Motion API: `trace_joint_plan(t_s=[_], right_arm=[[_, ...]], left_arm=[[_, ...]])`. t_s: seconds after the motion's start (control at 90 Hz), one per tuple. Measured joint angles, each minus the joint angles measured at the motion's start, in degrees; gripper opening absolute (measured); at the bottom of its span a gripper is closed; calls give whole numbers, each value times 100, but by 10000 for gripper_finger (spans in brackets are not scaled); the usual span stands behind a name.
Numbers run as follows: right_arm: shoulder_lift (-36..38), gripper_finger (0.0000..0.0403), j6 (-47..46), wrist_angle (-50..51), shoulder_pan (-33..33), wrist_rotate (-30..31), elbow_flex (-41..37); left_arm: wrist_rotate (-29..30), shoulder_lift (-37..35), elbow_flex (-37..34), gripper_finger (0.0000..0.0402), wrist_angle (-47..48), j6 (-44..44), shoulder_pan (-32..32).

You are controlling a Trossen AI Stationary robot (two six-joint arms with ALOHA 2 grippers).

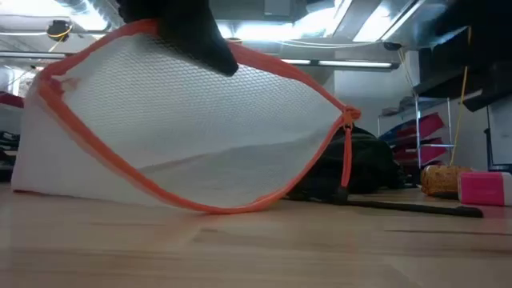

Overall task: Unpack backpack
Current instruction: Remove the black pen from the white zip bag

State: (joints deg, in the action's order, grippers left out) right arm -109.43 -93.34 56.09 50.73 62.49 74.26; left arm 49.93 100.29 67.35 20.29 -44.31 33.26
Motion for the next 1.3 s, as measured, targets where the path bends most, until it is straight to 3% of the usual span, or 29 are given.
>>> trace_joint_plan(t_s=[0.056,0.167,0.278,0.356,0.544,0.711,1.044,1.3], right_arm=[[-26,319,1304,-968,-373,-199,-2],[-254,319,3914,-3054,-1092,-1184,-13],[-488,316,5796,-5069,-1502,-1781,-21],[-612,304,6614,-5886,-1637,-2043,-11],[-1189,263,7133,-6299,-1949,-2405,-23],[-1673,240,7753,-7652,-2274,-2651,-21],[-2288,236,8828,-9025,-2740,-2991,-7],[-2768,236,9422,-9033,-2776,-2982,623]], left_arm=[[0,0,0,0,-2,0,0],[0,0,0,0,0,0,0],[0,0,0,0,6,0,2],[0,0,0,0,21,0,2],[0,0,0,0,9,77,2],[0,0,0,0,10,74,2],[45,2,-11,0,68,92,-22],[61,7,-29,0,190,111,-33]])
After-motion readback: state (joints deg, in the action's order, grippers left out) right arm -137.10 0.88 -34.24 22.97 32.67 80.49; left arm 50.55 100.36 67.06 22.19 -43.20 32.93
